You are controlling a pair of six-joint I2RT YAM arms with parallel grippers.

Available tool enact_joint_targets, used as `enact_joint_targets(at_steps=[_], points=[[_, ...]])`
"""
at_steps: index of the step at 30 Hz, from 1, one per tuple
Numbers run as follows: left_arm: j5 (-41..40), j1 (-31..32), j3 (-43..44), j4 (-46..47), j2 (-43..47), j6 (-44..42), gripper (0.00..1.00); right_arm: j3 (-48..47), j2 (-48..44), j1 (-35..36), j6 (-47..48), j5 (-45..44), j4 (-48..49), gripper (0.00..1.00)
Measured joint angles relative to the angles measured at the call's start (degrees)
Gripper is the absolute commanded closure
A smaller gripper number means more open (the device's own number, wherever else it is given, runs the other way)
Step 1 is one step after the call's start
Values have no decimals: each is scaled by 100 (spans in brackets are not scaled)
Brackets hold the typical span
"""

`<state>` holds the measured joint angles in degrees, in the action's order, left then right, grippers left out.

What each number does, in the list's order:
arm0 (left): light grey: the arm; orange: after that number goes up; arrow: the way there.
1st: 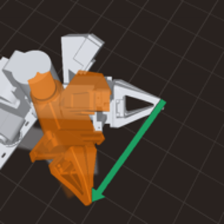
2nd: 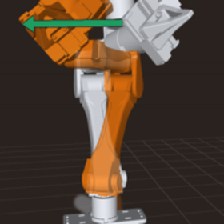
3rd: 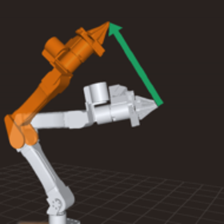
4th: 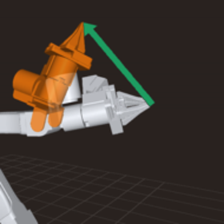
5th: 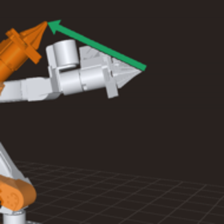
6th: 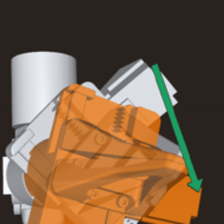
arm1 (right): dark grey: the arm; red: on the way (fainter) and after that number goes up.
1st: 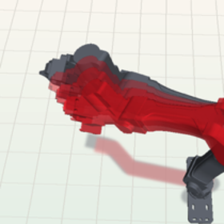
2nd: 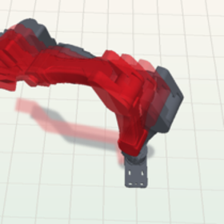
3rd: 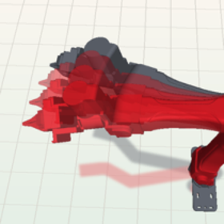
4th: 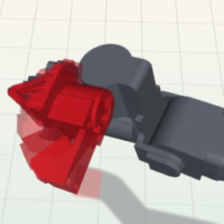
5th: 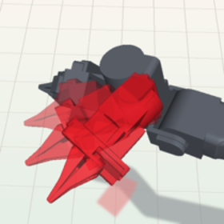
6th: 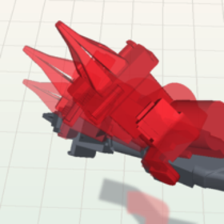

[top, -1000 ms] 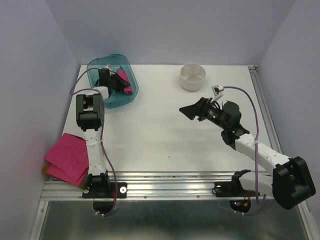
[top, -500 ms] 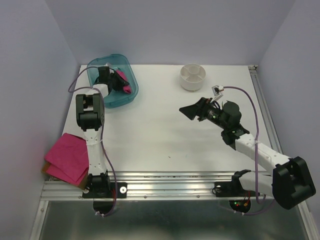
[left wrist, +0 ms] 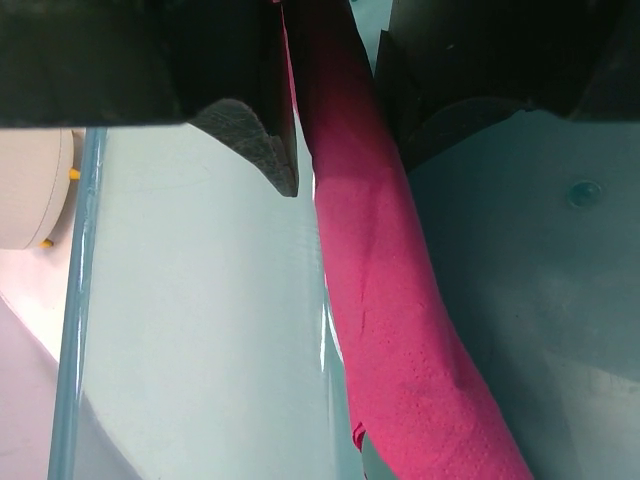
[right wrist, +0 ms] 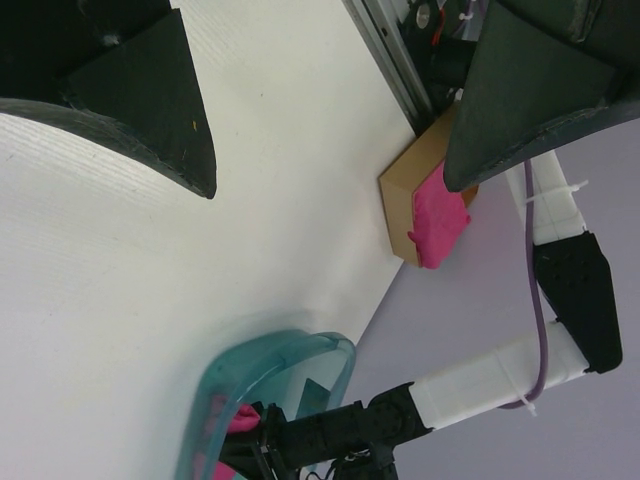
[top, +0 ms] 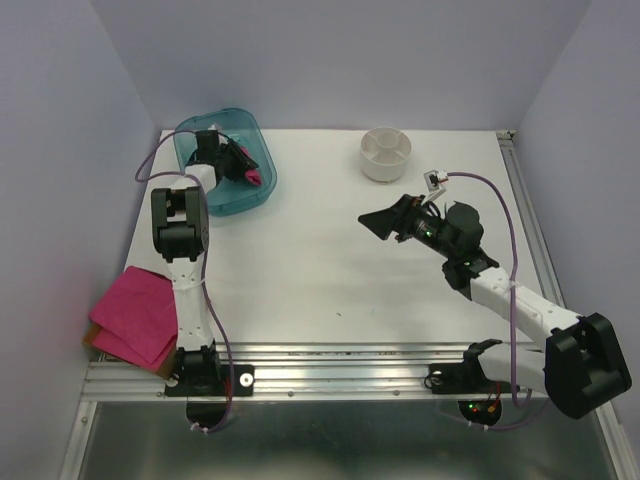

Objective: Place the utensils on the paper napkin and roll it up

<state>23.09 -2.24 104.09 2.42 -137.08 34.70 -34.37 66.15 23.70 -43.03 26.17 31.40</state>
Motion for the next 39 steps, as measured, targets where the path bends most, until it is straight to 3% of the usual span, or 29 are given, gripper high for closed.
enact_joint_targets(at_steps=[6, 19, 28, 31, 39], points=[[-68, 4, 118, -186, -4, -66, 51, 0, 48, 0, -11, 4, 20, 0], [-461, 4, 1270, -1611, -378, -330, 50, 0, 72, 0, -50, 44, 35, 0], [-809, 28, 1624, -2092, -474, -472, 39, 0, 72, 0, -79, 85, 42, 0], [-933, 52, 1690, -2190, -472, -529, 30, 0, 72, 0, -94, 98, 63, 0], [-1204, 170, 2009, -2588, -529, -745, 28, 0, 72, 0, -138, 129, 122, 0]])
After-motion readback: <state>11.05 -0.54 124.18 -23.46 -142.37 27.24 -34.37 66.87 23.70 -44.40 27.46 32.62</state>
